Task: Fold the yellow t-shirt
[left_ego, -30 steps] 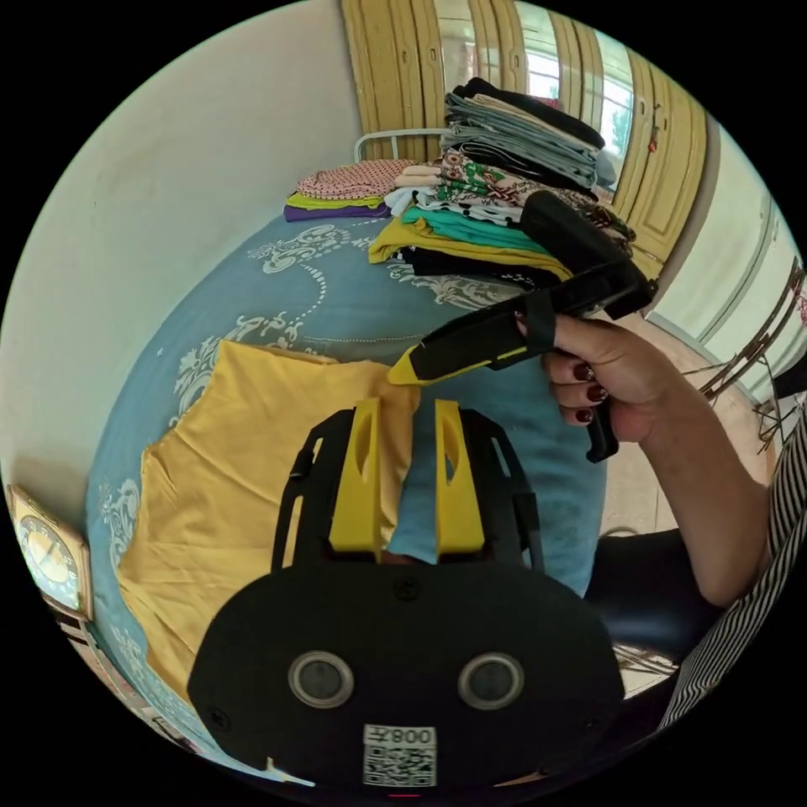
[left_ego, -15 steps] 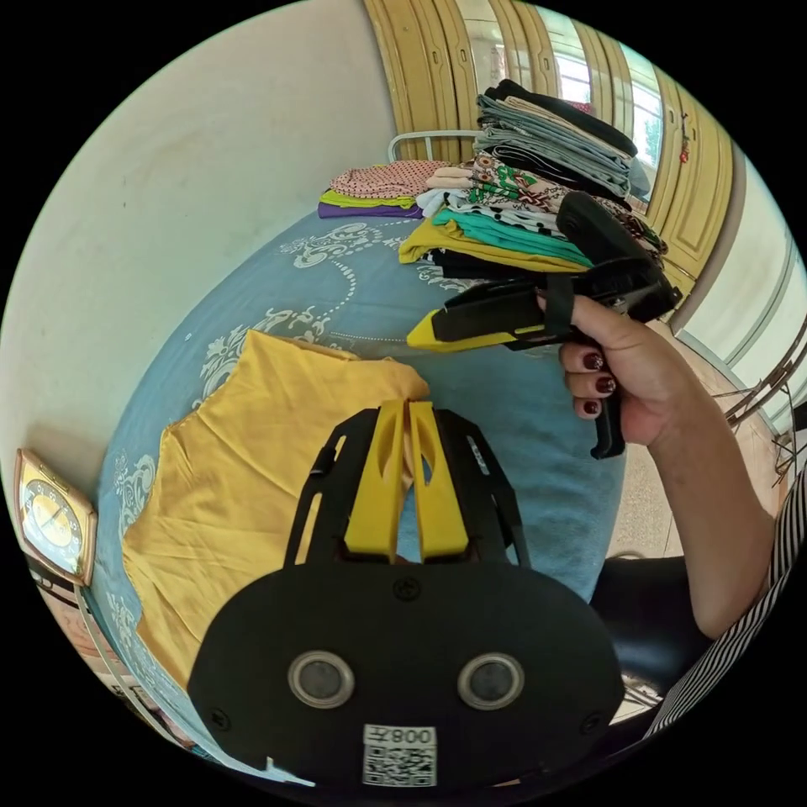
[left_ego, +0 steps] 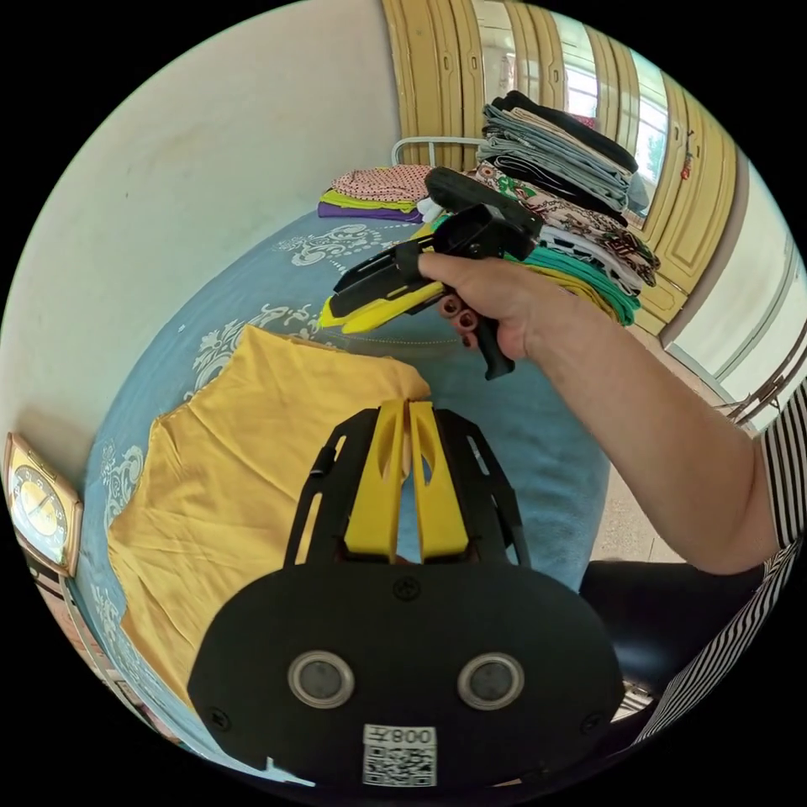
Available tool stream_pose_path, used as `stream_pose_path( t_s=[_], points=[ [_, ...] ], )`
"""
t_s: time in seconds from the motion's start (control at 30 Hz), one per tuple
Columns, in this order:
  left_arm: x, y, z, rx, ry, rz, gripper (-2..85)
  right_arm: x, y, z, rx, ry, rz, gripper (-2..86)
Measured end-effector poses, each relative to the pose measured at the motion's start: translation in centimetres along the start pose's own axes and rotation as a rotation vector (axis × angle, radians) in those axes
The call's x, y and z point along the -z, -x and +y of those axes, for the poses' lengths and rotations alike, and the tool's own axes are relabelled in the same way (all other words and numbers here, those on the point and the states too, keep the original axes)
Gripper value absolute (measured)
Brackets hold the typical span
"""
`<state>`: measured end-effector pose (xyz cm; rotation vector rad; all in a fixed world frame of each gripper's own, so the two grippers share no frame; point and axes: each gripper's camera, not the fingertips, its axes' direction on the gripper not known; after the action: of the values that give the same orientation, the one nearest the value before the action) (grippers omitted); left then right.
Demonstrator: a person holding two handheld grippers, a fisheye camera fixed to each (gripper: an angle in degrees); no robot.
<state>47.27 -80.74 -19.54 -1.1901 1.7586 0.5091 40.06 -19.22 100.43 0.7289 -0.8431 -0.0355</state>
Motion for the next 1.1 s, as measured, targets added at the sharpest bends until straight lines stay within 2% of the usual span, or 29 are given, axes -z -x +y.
stream_pose_path(
  t_s=[0.5, 0.77, 1.1],
  points=[
    [-0.2, 1.6, 1.2, 0.037, 0.011, 0.045, 0.8, -11.9, -0.6, -9.8, -0.011, 0.192, -0.013, 7.4],
    [2.0, 3.8, 2.7, 0.07, 0.011, 0.083, 0.6, -16.8, 0.9, -11.6, 0.037, 0.274, 0.098, 1.9],
    [7.3, 3.2, 5.4, 0.023, -0.012, 0.218, 0.3, -13.7, 0.7, -6.4, -0.004, 0.228, 0.127, 0.6]
  ],
)
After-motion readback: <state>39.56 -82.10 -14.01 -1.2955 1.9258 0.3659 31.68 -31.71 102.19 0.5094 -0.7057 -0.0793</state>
